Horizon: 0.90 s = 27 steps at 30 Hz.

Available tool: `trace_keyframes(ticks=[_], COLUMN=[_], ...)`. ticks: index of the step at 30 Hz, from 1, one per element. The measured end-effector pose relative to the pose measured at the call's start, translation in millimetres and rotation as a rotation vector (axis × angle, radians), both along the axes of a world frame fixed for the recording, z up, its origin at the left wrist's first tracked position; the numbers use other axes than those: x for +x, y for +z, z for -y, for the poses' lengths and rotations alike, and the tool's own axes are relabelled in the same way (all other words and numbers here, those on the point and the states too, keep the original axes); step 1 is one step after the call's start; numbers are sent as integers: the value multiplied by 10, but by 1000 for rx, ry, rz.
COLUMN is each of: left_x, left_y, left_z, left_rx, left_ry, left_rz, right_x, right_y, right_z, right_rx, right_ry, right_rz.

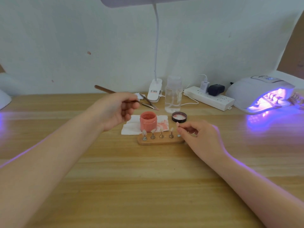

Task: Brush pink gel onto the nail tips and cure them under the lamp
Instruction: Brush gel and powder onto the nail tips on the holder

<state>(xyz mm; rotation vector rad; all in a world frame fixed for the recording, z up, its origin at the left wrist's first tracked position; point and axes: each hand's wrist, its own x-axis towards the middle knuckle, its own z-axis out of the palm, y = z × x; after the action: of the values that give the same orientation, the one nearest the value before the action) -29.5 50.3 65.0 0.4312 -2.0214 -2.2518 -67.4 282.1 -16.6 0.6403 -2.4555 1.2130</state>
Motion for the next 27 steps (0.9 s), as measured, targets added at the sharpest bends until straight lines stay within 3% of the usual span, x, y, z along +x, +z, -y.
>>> trace_keyframes(ticks=[11, 18, 27], left_x=[311, 289, 315], left_y=[-550, -746, -785], left_z=[-641, -648, -691], left_rx=[-847, -1047, -1007], left_ry=[104, 54, 88], left_rz=[-624, -828, -862], right_x=[-30, -21, -2], right_y=[-17, -10, -3], right_z=[5, 4, 5], right_rx=[1, -2, -29], right_ry=[-4, -9, -11], right_rz=[-32, -50, -86])
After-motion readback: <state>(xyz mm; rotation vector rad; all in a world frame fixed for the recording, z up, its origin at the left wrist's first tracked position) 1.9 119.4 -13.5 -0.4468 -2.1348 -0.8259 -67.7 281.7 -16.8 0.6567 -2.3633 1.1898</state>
